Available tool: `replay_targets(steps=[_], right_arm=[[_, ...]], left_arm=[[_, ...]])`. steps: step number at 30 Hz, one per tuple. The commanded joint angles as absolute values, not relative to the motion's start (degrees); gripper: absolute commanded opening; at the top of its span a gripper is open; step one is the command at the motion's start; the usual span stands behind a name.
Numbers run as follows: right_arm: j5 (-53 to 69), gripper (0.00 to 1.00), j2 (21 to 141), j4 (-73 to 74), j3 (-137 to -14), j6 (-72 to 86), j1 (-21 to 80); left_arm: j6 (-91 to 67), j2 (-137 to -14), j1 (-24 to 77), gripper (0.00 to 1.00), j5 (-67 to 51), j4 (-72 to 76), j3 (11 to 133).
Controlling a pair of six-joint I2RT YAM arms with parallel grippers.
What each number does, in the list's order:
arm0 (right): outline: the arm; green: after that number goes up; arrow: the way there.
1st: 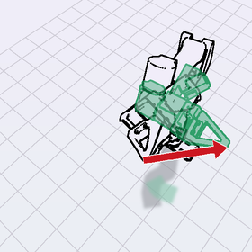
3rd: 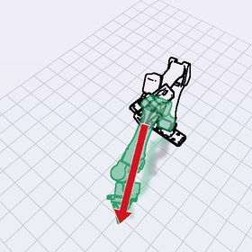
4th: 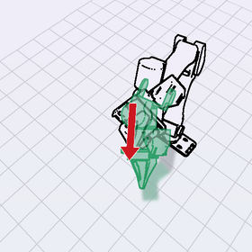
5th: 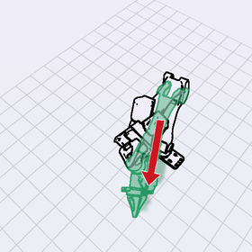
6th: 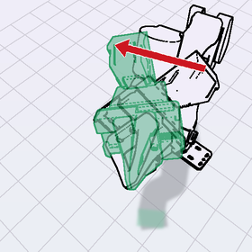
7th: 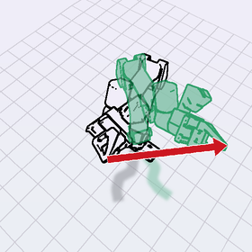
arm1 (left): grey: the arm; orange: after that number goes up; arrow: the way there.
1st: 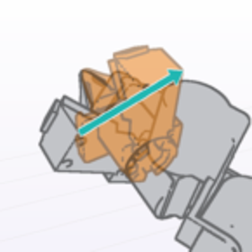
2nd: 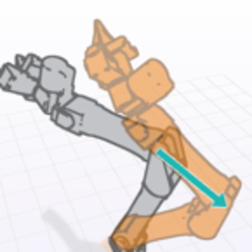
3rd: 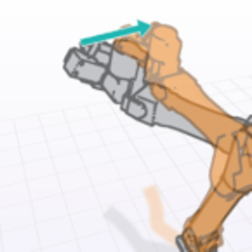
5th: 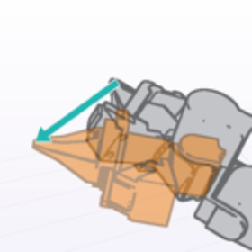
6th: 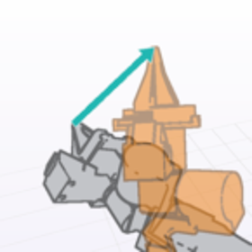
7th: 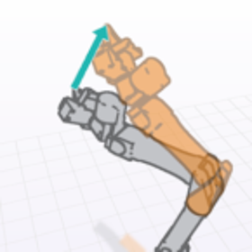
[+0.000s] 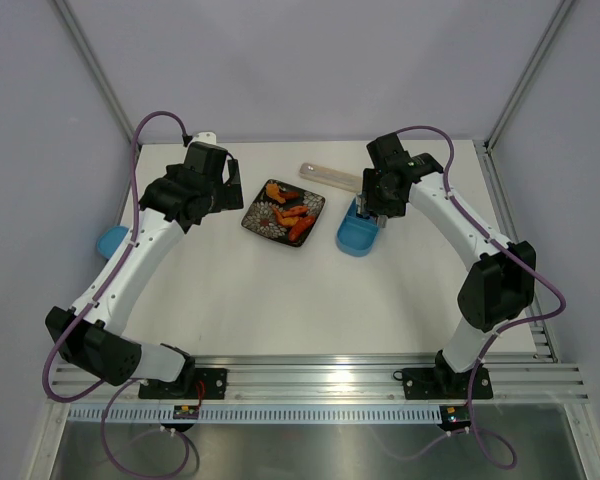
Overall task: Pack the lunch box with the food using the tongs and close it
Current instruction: Place the fake food in the packing box, then pick up the fake food from the plate.
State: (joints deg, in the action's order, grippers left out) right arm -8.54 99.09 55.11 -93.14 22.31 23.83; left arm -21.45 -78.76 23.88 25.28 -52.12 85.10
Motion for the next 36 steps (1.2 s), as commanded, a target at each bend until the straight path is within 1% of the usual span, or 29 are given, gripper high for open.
replay_targets(steps=[1,8,12,17,20,29,36], right_arm=[[-10.1,0.58,98.1,53.7,-95.0,21.8,23.6],[-8.2,0.54,96.9,54.7,-99.5,21.4,24.3],[-6.6,0.53,98.4,56.1,-103.9,20.4,26.7],[-2.3,0.52,100.3,57.0,-105.9,19.7,31.4],[-0.3,0.52,101.9,57.3,-106.4,18.9,33.5],[3.3,0.52,110.0,61.7,-115.0,17.2,36.5],[2.5,0.52,109.2,63.5,-113.3,16.7,36.7]], left_arm=[[-21.9,-77.4,23.6,0.99,25.2,-49.7,85.6],[-21.9,-77.5,23.6,0.99,25.2,-49.7,85.5],[-22.0,-77.4,23.7,0.99,25.2,-49.6,85.5],[-22.1,-77.2,23.6,0.99,25.6,-49.7,85.4],[-22.2,-77.1,23.7,0.99,25.8,-49.7,85.2],[-23.2,-77.0,23.6,0.99,25.3,-49.7,85.5],[-23.2,-76.6,23.7,0.99,25.7,-49.9,84.9]])
